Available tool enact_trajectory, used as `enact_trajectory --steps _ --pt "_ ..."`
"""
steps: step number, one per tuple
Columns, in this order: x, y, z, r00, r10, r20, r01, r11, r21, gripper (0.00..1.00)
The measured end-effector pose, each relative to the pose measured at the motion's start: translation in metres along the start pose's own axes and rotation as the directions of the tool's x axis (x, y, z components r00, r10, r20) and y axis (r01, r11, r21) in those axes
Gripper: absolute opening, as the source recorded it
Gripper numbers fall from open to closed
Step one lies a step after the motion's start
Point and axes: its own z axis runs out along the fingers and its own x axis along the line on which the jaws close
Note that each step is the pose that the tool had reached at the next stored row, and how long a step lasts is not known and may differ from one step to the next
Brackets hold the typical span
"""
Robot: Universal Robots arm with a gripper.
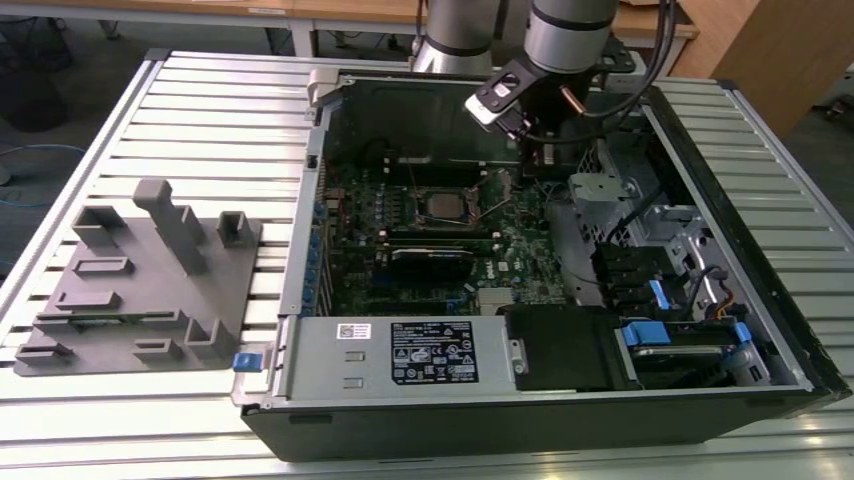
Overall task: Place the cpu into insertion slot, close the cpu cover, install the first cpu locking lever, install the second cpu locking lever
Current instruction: 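Close the cpu cover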
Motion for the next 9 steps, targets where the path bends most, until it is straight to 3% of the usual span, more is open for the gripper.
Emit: enact_trajectory --steps 6,9 --pt "0.0001 0.0 0.0093 1.0 0.0 0.0 0.0 1.0 0.0002 0.11" --pt "0.0001 -0.0001 0.0102 1.0 0.0 0.0001 0.0 1.0 0.0003 0.11"
